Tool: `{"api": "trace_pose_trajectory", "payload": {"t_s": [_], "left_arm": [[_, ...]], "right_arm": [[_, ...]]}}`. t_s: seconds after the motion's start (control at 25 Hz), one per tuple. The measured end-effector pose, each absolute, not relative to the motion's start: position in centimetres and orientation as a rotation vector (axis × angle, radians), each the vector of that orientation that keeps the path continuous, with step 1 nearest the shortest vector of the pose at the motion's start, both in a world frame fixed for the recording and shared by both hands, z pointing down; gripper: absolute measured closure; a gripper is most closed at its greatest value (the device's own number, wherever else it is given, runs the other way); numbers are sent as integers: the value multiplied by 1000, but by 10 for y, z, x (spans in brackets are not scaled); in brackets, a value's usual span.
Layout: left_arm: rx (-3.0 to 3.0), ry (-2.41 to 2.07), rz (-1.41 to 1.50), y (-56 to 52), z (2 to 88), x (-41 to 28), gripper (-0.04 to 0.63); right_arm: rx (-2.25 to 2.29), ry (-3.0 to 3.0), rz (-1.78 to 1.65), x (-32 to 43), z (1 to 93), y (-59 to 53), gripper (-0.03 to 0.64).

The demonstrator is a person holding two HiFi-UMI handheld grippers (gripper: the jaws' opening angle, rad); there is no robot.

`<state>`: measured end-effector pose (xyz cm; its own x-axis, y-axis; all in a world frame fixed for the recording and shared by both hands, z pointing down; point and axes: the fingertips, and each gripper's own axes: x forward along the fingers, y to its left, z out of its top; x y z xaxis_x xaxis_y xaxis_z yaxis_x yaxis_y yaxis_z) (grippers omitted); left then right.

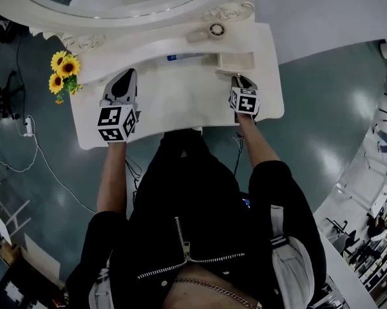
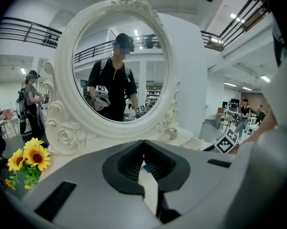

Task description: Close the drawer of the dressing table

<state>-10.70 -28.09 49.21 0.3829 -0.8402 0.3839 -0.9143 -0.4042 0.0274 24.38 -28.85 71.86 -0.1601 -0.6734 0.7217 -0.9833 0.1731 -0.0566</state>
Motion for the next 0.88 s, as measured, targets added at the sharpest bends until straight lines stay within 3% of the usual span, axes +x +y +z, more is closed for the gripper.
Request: {"api": "trace_pose_trajectory", "payload": {"t_s": [0.52, 0.88], "left_arm": [[2399, -1566, 446, -283, 494, -110, 574], [2401, -1553, 446, -284, 497, -111, 574]], "right_arm": [[1541, -1870, 607, 244, 712, -291, 515], [1597, -1954, 800, 243, 713, -298, 500]]}}
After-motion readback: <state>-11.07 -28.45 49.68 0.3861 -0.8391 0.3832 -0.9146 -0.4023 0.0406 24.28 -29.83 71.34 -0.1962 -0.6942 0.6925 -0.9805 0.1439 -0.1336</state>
